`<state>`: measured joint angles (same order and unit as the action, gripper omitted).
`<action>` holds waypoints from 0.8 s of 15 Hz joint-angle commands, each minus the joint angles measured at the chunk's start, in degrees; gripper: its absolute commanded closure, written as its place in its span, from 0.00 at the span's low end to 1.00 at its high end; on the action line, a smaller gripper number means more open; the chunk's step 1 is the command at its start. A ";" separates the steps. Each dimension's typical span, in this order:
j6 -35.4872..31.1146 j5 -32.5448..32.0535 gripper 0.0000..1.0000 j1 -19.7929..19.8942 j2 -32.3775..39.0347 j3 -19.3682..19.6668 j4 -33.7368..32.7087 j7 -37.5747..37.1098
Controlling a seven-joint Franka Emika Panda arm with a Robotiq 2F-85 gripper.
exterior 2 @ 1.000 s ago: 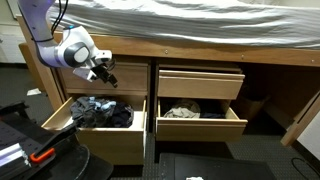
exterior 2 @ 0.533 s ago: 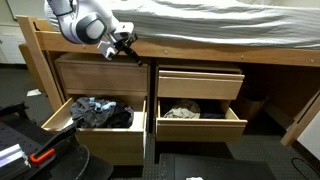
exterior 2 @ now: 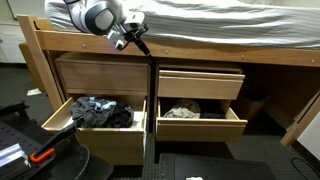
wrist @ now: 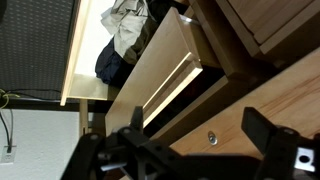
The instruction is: Open the top right drawer
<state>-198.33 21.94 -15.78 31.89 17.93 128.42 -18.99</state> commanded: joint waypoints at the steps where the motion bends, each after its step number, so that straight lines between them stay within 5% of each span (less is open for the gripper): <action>1: 4.23 -9.34 0.00 14.81 -3.59 -8.07 -3.23 -9.26; 6: 3.86 -27.87 0.00 36.00 -0.66 -20.79 -8.99 -30.50; 7: 1.99 -17.38 0.00 29.91 -2.50 -17.28 -6.44 -19.34; 9: 2.63 -26.97 0.00 34.59 -1.73 -18.83 -7.53 -28.85; 10: 2.63 -27.19 0.00 35.33 -1.34 -19.36 -7.83 -29.21; 12: 3.57 -19.19 0.00 30.54 0.39 -16.83 -8.89 -21.21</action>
<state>-195.81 -3.20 18.92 30.71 -1.24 120.56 -46.74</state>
